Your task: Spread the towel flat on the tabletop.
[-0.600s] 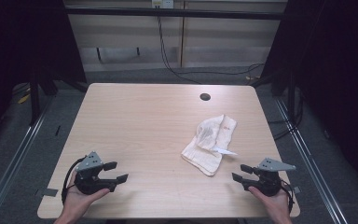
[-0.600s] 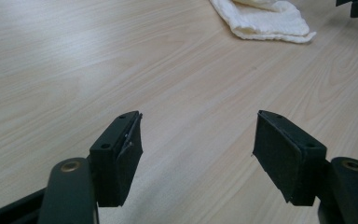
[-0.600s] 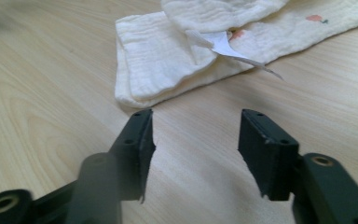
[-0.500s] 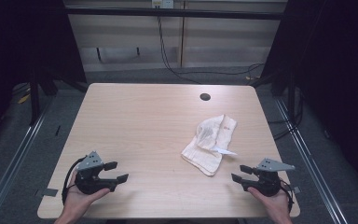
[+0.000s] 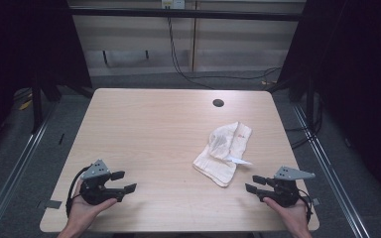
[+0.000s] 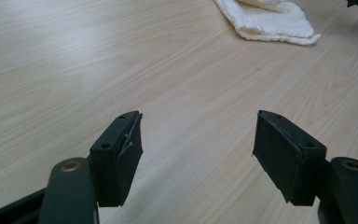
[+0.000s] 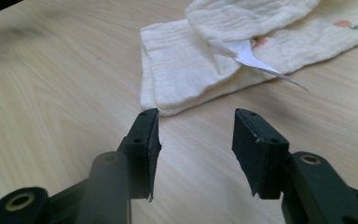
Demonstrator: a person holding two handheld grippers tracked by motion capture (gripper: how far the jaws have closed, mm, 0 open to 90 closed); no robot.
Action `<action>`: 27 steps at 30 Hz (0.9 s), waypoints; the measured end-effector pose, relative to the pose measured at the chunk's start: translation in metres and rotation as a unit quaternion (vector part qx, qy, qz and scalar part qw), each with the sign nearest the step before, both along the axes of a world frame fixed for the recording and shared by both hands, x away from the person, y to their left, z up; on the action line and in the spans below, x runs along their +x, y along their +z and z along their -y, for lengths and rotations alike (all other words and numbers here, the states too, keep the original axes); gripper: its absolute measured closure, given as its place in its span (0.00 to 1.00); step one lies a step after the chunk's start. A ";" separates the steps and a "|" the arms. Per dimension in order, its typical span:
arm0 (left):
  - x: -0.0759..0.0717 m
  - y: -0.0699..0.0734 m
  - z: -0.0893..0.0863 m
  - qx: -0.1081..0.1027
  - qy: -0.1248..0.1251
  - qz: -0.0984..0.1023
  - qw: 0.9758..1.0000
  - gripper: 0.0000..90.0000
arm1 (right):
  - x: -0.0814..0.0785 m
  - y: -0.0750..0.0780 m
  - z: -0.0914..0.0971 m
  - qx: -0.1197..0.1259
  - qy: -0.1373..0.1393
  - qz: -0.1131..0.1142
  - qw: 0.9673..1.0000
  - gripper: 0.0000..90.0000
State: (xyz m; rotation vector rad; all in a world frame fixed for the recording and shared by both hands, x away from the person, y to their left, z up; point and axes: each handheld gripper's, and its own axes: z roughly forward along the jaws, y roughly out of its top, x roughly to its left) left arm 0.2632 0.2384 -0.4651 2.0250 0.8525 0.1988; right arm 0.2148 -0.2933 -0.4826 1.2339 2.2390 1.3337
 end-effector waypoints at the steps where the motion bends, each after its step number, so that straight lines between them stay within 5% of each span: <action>1: 0.000 0.000 0.000 0.001 -0.001 0.001 1.000 0.36 | 0.000 0.001 0.000 0.004 0.005 -0.002 1.000 0.56; 5: -0.003 0.000 0.001 0.002 -0.007 0.001 1.000 0.36 | 0.001 0.005 -0.004 -0.003 0.000 0.005 1.000 0.53; 10: -0.007 0.002 -0.002 -0.001 -0.012 0.010 1.000 0.36 | 0.004 0.008 -0.016 -0.004 0.034 -0.012 0.999 0.55; 15: -0.006 0.001 -0.003 -0.005 -0.014 0.015 1.000 0.39 | 0.027 0.017 -0.026 0.005 0.061 -0.005 0.998 0.51; 20: -0.005 0.000 -0.003 -0.015 -0.014 0.006 1.000 0.40 | 0.044 0.022 -0.031 0.022 0.057 0.008 0.998 0.48; 27: -0.006 0.001 -0.003 -0.012 -0.013 0.009 1.000 0.39 | 0.067 0.026 -0.033 -0.010 0.042 0.000 0.999 0.48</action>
